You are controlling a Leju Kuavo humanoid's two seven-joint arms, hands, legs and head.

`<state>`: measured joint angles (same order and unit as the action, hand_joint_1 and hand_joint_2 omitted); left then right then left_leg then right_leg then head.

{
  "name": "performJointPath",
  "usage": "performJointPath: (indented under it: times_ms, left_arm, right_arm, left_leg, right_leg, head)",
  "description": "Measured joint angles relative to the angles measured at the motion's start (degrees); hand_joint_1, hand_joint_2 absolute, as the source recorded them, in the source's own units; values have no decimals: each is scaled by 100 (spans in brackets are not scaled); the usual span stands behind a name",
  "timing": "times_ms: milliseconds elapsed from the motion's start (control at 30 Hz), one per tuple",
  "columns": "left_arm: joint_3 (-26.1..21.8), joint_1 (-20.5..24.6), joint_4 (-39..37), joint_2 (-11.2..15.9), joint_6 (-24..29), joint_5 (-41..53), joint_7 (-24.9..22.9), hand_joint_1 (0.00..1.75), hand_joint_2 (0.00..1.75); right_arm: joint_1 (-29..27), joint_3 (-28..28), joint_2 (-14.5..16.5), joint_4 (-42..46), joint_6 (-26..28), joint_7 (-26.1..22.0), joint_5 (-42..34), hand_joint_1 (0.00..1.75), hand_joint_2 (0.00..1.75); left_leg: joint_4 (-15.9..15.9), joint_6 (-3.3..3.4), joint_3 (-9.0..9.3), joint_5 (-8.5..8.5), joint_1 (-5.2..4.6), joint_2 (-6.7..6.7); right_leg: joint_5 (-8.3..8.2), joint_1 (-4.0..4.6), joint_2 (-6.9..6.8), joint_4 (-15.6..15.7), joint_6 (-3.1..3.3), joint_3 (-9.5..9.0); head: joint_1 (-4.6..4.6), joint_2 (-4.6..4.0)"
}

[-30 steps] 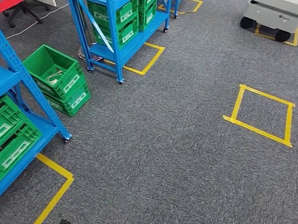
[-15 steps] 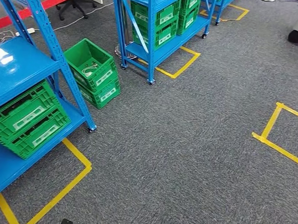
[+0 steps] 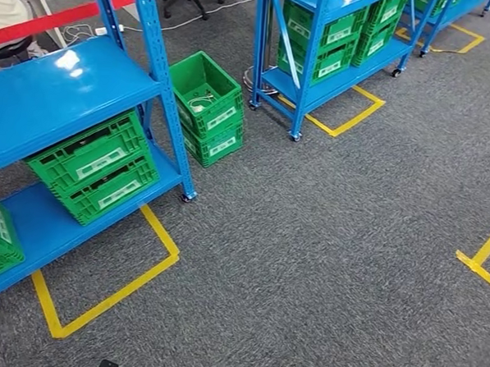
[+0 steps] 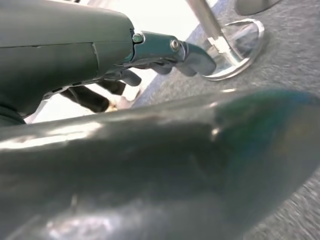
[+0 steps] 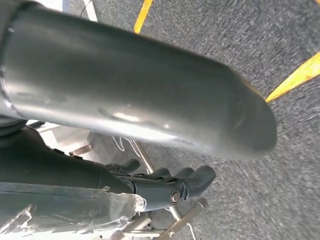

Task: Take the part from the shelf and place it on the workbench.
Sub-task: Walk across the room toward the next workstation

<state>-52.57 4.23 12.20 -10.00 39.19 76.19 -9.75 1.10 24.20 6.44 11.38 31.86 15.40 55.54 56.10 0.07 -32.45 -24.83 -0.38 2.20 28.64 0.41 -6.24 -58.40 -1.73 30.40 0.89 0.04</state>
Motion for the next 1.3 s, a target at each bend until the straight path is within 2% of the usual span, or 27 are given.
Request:
performJointPath:
  times_ms: [33, 100, 167, 200, 233, 267, 333, 400, 433, 467, 533, 600, 667, 700, 733, 767, 800, 833, 900, 933, 1000, 1067, 1133, 1200, 1233, 1267, 1300]
  left_arm:
    - [-1, -8, 0, 0, -1, -7, -1, 0, 0]
    - [-3, 5, 0, -13, -2, -16, -1, 0, 0]
    - [-4, 13, 0, -34, -7, -17, -1, 0, 0]
    - [-4, 8, 0, -40, -11, -22, -1, 0, 0]
    - [-5, 2, 0, -43, -20, -29, -1, 0, 0]
    - [-5, 0, 0, -45, -32, -40, -1, 0, 0]
    - [-6, 9, 0, -49, -55, -64, -1, 0, 0]
    - [-7, 23, 0, -50, -61, -91, 0, 0, 0]
    - [-10, 20, 0, -48, -61, -103, 0, 0, 0]
    - [-18, 11, 0, -44, -61, -112, 0, 0, 0]
    - [-34, -11, 0, -38, -59, -122, 0, 0, 0]
    - [-40, -2, 0, -37, -57, -132, 0, 0, 0]
    - [-41, 9, 0, -39, -57, -135, 0, 0, 0]
    - [-42, 5, 0, -41, -57, -137, 0, 0, 0]
    - [-43, -3, 0, -41, -57, -138, 0, 0, 0]
    - [-44, -9, 0, -41, -57, -139, 0, 0, 0]
    - [-45, -12, 0, -38, -57, -140, 0, 0, 0]
    - [-46, -8, 0, -35, -57, -140, 0, 0, 0]
    - [-50, 15, 0, -32, -55, -148, 0, 0, 0]
    - [-58, 17, 0, -32, -55, -157, 0, 0, 0]
    - [-81, -5, 0, -28, -57, -178, 0, 0, 0]
    - [-104, -18, 0, -14, -62, -198, 0, 0, 0]
    - [-120, -5, 0, 0, -70, -212, 0, 0, 0]
    - [-133, 0, 0, 2, -78, -215, 11, 0, 0]
    - [-137, -2, 0, 4, -80, -216, 28, 0, 0]
    - [-141, -5, 0, 7, -80, -218, 52, 0, 0]
    - [-144, -6, 0, 8, -80, -223, 81, 0, 0]
  right_arm:
    - [-1, 1, -1, 1, 6, 5, 8, 0, 0]
    - [-15, 2, -1, 2, 13, 19, 19, 0, 0]
    - [-34, 4, -1, 1, 14, 33, 20, 0, 0]
    - [-39, 7, -2, 1, 14, 39, 21, 0, 0]
    - [-41, 10, -3, 1, 14, 43, 26, 0, 0]
    - [-39, 14, -5, 1, 13, 45, 36, 0, 0]
    - [-34, 19, -10, -1, 10, 52, 73, 0, 0]
    - [-26, 19, -10, -3, 7, 57, 115, 0, 0]
    - [-19, 18, -10, -4, 5, 58, 131, 0, 0]
    - [-12, 18, -9, -4, 4, 57, 146, 0, 0]
    - [-6, 20, -12, -3, 4, 57, 175, 0, 0]
    - [-16, 22, -14, -2, 4, 56, 193, 0, 0]
    - [-27, 22, -14, -2, 3, 57, 196, 0, 0]
    - [-26, 22, -14, -2, 3, 57, 196, 0, 0]
    - [-20, 22, -14, -2, 3, 57, 196, 0, 0]
    - [-11, 22, -14, -2, 3, 57, 197, 0, 0]
    - [-3, 22, -13, -2, 3, 56, 198, 0, 0]
    - [1, 22, -13, -2, 2, 56, 200, 0, 0]
    - [2, 22, -12, -2, -8, 56, 210, 0, 0]
    - [8, 22, -12, -2, -17, 60, 218, 0, 0]
    - [42, 21, -12, -2, -37, 70, 239, 0, 0]
    - [69, 20, -11, -2, -50, 78, 263, 0, 0]
    - [66, 19, -10, -2, -63, 80, 278, 0, 0]
    - [48, 18, -10, -3, -75, 80, 283, 0, 0]
    - [41, 18, -10, -4, -79, 80, 283, 0, 0]
    - [37, 19, -10, -4, -80, 79, 284, 0, 0]
    - [39, 19, -10, -3, -80, 78, 285, 0, 0]
  left_leg:
    - [-13, 29, 6, 13, 19, -58]
    - [-22, 73, 7, 32, 45, -179]
    - [-20, 92, -1, 39, 48, -325]
    - [-18, 90, -1, 41, 52, -401]
    - [-15, 82, 2, 44, 60, -481]
    - [-12, 66, 4, 48, 74, -563]
    - [17, 4, -10, 48, 92, -722]
    - [38, -80, -51, 57, 98, -856]
    - [34, -125, -76, 74, 105, -920]
    - [16, -164, -92, 99, 118, -975]
    - [128, -224, -169, 25, 114, -790]
    - [671, -253, -426, -304, 92, -443]
    - [1420, -263, -780, -643, 91, -328]
    - [1624, -259, -870, -685, 91, -317]
    - [1621, -249, -856, -618, 90, -311]
    - [1406, -230, -733, -464, 84, -285]
    - [1055, -202, -536, -278, 70, -210]
    - [671, -169, -323, -130, 43, -53]
    - [178, -103, -66, -8, -4, 173]
    - [97, -79, -38, -13, -21, 201]
    - [58, -29, -46, 0, -9, 63]
    - [30, 25, -39, 29, 28, -62]
    - [25, 61, -43, 45, 50, -197]
    - [28, 74, -47, 50, 50, -354]
    - [29, 73, -45, 52, 51, -437]
    - [31, 68, -41, 55, 52, -521]
    - [34, 56, -36, 58, 58, -607]
  right_leg:
    - [86, -10, 126, -122, -36, 46]
    - [414, -33, 456, -736, -95, 321]
    - [689, -48, 581, -1463, -119, 682]
    - [685, -55, 595, -1606, -126, 772]
    - [568, -64, 605, -1525, -131, 756]
    - [368, -79, 637, -1233, -137, 635]
    - [16, -140, 901, -456, -159, 285]
    - [-74, -176, 1132, -54, -130, 92]
    - [-55, -168, 1143, -25, -90, 70]
    - [-69, -160, 1069, -33, -39, 62]
    - [-100, -153, 923, -21, 49, 50]
    - [-112, -141, 753, -7, 109, 52]
    - [-101, -116, 562, -8, 136, 56]
    - [-95, -106, 468, -8, 144, 55]
    - [-89, -98, 382, -8, 149, 52]
    - [-82, -92, 305, -8, 149, 43]
    - [-74, -86, 233, -8, 142, 30]
    - [-58, -69, 168, -13, 124, 17]
    - [-22, -33, 49, -19, 69, 11]
    - [-10, -15, -15, -14, 41, -3]
    - [16, -16, -80, -11, -13, -44]
    - [184, -37, 167, -240, -72, 47]
    - [530, -56, 495, -923, -113, 368]
    - [735, -59, 589, -1582, -122, 717]
    - [681, -59, 599, -1654, -119, 783]
    - [523, -63, 612, -1502, -113, 742]
    - [296, -73, 663, -1156, -108, 604]
  head:
    - [-15, 0]
    - [-50, 0]
    - [-68, 0]
    - [-74, 0]
    - [-75, 0]
    - [-75, 0]
    - [-80, 0]
    - [-83, 0]
    - [-83, 0]
    - [-81, 0]
    - [-53, 0]
    - [-9, 0]
    - [5, 0]
    - [5, 0]
    - [6, 0]
    - [5, 0]
    - [7, 0]
    - [8, 0]
    - [3, 0]
    - [-3, 0]
    - [-18, 0]
    - [-45, 0]
    - [-80, 0]
    - [-88, 0]
    - [-89, 0]
    - [-88, 0]
    - [-89, 0]
